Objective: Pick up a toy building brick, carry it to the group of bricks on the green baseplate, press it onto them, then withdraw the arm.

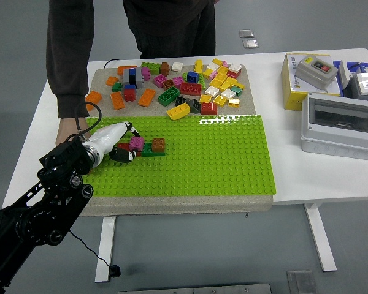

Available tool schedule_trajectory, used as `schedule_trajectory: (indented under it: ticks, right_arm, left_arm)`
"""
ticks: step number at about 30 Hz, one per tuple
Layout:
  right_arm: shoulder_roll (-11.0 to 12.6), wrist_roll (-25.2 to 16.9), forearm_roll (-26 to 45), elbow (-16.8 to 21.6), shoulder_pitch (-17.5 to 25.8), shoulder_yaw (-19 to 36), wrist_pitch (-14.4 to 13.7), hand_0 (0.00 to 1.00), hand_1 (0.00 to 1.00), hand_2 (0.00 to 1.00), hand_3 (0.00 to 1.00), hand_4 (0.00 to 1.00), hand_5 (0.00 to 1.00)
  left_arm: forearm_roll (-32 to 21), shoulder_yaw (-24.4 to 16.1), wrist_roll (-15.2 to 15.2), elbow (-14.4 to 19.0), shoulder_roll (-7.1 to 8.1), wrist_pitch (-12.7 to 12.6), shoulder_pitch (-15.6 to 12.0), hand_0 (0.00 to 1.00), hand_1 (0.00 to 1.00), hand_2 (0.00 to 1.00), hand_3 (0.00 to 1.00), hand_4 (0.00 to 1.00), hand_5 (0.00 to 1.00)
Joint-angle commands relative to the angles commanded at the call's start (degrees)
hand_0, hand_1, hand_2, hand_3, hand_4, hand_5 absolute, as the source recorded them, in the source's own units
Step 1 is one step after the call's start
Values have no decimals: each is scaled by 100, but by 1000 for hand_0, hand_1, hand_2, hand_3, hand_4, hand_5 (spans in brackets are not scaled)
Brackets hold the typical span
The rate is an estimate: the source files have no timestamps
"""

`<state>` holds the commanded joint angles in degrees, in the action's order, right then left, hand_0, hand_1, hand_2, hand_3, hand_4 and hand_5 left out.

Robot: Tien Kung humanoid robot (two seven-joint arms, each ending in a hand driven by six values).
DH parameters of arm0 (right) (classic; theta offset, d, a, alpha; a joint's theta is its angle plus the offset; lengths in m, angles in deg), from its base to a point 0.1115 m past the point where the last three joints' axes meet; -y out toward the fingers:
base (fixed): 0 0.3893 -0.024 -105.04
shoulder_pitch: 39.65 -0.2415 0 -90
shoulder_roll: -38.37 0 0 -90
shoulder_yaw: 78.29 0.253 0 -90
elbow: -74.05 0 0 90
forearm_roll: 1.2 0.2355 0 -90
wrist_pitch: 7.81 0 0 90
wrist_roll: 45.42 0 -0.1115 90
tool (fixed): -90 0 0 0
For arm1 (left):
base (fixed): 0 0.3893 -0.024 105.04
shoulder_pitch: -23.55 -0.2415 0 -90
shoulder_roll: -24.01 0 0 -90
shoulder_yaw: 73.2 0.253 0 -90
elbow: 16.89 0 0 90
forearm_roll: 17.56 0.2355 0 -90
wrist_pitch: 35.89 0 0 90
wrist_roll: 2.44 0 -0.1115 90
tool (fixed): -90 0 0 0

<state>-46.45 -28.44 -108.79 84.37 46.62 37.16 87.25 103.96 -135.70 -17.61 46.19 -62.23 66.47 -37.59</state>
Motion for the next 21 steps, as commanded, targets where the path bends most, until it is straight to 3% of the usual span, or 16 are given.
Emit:
schedule_trajectory:
  ticks: [21]
  right_arm:
    - [-8,-13,-4,0,-23,-37,-8,699,613,578,691,359,885]
  left_arm:
    - [-90,111,77,-62,-135,-123,137,998,961,984,545,480,152]
